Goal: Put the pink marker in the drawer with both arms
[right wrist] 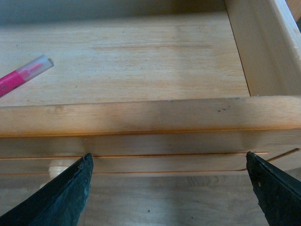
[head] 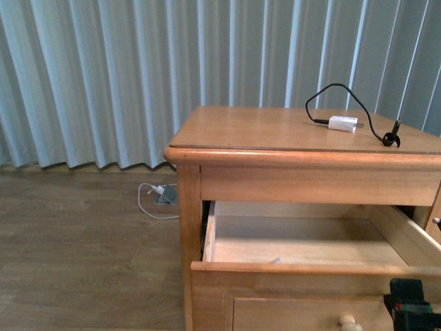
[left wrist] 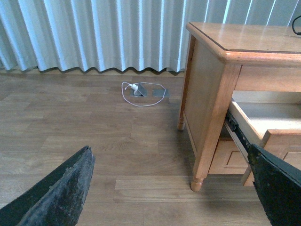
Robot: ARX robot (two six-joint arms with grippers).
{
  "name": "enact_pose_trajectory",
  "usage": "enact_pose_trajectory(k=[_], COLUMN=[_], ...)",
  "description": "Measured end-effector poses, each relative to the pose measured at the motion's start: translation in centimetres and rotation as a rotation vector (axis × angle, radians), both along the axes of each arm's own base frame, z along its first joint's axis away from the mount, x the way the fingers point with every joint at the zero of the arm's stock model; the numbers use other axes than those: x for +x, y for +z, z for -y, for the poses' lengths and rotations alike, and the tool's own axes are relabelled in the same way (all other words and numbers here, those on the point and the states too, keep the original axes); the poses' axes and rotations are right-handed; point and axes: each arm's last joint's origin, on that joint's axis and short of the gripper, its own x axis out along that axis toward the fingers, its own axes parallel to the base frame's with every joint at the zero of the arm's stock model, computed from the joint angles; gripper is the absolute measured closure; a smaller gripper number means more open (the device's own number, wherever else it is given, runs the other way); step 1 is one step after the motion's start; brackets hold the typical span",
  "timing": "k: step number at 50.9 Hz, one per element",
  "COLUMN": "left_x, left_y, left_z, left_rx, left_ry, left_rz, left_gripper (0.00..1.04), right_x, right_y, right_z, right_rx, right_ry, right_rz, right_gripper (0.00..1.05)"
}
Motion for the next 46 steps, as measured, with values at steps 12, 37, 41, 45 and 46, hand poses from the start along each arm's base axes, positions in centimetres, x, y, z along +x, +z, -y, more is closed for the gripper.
enact_pose_trajectory(k=[12,37,41,45,46], left_x=[0.0,0.0,0.0,0.0,0.0], left_y=[0.0,0.0,0.0,0.0,0.0], left_z=[0.0,0.0,0.0,0.0,0.0], left_rx=[0.000,0.000,0.000,0.000,0.000], left_ry=[0.000,0.000,0.000,0.000,0.000], left_rz=[0.000,0.000,0.000,0.000,0.000], left_gripper=[0.06,0.06,0.06,0.06,0.06], right_x=[3.4,11.7,12.4,12.8,12.9], right_y=[-1.2,-1.6,-1.7,-1.7,-1.7], right_z=[-0.7,-1.6,-1.7,-1.6,-1.6], right_rx=[-0.003,0.006,0.003,-0.005,-0.006], right_ry=[-0.030,-0.076,-0.084,-0.096,-0.098], right_rz=[0.083,0.187,0.197,0.207,0.209], right_gripper=[0.08,0.08,0.08,0.08,0.08])
